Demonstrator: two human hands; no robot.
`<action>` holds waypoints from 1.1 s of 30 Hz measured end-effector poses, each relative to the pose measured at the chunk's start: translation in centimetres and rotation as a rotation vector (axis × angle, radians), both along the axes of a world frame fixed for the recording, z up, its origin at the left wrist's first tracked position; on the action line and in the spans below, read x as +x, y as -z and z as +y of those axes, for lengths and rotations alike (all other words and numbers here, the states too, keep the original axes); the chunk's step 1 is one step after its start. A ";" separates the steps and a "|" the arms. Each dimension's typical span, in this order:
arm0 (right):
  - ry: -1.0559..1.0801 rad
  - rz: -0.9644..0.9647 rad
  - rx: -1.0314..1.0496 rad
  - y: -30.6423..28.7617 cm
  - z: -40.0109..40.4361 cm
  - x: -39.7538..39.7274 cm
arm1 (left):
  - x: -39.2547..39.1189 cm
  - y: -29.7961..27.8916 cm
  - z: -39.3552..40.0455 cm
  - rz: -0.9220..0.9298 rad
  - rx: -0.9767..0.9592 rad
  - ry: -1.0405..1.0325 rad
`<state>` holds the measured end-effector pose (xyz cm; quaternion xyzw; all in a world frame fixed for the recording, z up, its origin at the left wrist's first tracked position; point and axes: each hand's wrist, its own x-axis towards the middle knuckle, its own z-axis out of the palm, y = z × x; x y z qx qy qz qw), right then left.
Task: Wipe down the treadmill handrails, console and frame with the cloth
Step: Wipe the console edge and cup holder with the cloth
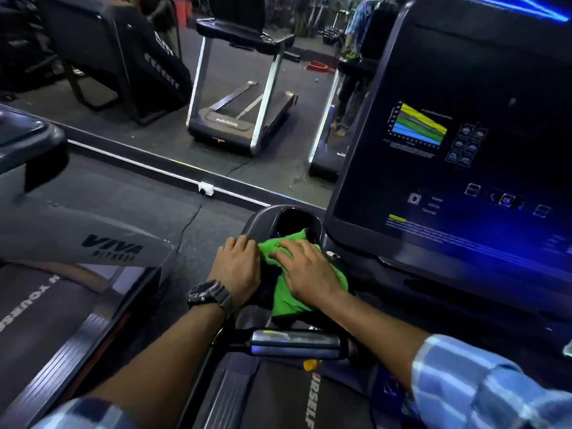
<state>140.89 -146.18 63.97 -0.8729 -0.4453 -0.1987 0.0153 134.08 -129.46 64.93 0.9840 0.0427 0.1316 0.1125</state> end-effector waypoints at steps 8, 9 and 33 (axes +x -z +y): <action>0.302 0.387 0.267 -1.4 9.2 3.7 | 0.4 0.4 -0.2 -0.141 -0.268 -0.119; 0.155 0.358 0.254 -1.1 8.0 3.4 | 0.3 0.3 -0.2 -0.146 -0.287 -0.114; 0.729 0.675 -0.053 -2.4 7.5 7.7 | -0.2 0.0 -1.0 -0.022 -0.059 -0.002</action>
